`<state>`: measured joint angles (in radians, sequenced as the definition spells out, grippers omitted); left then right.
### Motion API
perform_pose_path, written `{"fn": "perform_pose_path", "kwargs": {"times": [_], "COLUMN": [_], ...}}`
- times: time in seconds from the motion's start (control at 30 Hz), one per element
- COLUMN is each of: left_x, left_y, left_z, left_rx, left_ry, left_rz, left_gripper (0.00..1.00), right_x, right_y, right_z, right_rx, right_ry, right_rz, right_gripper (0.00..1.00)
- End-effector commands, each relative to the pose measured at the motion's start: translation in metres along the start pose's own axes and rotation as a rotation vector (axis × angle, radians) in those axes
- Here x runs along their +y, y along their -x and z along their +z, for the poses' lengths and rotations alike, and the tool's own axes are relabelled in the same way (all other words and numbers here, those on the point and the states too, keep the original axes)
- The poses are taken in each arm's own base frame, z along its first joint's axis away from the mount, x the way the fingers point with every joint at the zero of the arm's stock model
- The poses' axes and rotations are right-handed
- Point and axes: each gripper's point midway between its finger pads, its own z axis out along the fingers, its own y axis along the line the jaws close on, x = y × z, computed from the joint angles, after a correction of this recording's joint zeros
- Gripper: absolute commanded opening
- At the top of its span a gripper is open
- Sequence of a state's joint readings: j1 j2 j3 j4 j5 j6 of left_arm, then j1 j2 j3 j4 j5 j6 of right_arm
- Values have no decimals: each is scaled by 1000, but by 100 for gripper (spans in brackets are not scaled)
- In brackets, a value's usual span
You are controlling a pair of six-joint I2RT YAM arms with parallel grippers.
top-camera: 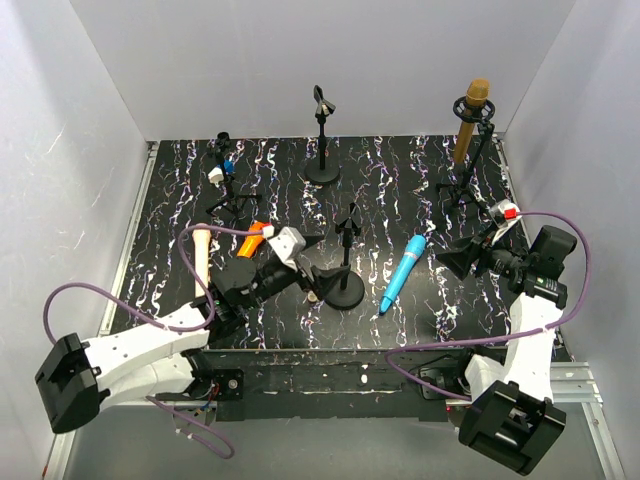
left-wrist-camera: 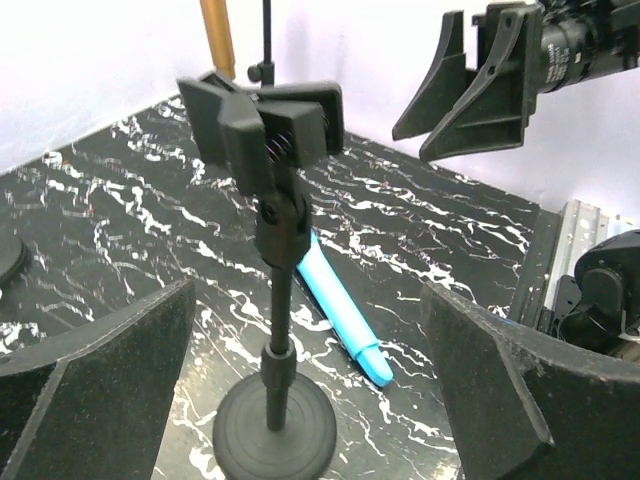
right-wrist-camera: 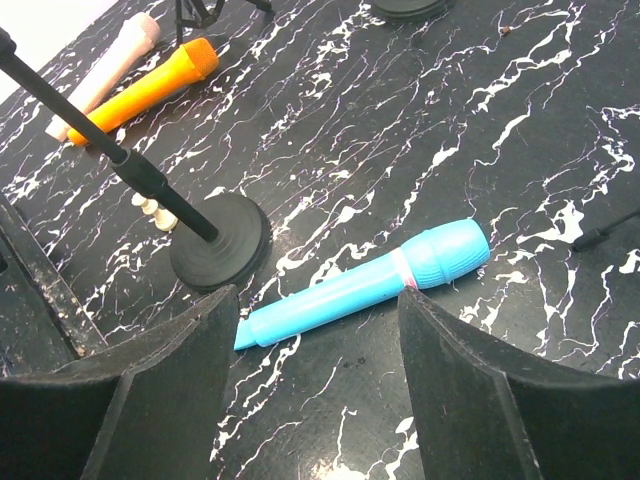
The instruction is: Attach the microphones to the stand
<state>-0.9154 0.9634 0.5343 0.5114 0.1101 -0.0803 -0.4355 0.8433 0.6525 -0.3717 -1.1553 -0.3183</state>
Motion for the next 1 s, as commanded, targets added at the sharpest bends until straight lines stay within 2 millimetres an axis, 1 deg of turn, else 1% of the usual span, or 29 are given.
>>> {"fn": "perform_pose_path", "kwargs": {"times": [0.0, 0.1, 0.17, 0.2, 0.27, 0.33, 0.43, 0.5, 0.57, 0.73, 0.83, 0.9, 0.97], "left_x": [16, 11, 11, 13, 14, 17, 19, 20, 21, 24, 24, 23, 22], "left_y": [-23, -24, -39, -39, -45, -49, -51, -52, -54, -55, -55, -54, -51], "left_z": [0, 5, 11, 13, 21, 28, 38, 43, 46, 52, 56, 58, 60], "left_rx": [61, 31, 56, 54, 43, 41, 34, 30, 27, 3, -4, -9, -17], "left_ry": [233, 280, 322, 341, 366, 387, 409, 417, 423, 445, 444, 443, 440], "left_rz": [14, 37, 64, 93, 111, 129, 145, 153, 163, 174, 172, 175, 177], "left_gripper": [93, 92, 90, 89, 86, 79, 76, 72, 71, 55, 43, 31, 22], "right_x": [1, 1, 0, 1, 1, 0, 1, 1, 1, 1, 1, 1, 1], "right_y": [10, 9, 10, 10, 10, 10, 10, 10, 11, 11, 11, 11, 11], "right_z": [-1, -1, -1, -1, -1, -1, -1, -1, -1, -1, -1, -1, -1], "right_rx": [-11, -11, -11, -13, -12, -11, -12, -12, -12, -13, -11, -11, -10], "right_ry": [9, 11, 10, 12, 13, 13, 14, 16, 19, 12, 10, 11, 10], "right_rz": [-26, -25, -26, -26, -25, -22, -22, -20, -22, -28, -26, -29, -28], "right_gripper": [72, 72, 72, 72, 72, 72, 72, 72, 72, 72, 72, 72, 72]}}
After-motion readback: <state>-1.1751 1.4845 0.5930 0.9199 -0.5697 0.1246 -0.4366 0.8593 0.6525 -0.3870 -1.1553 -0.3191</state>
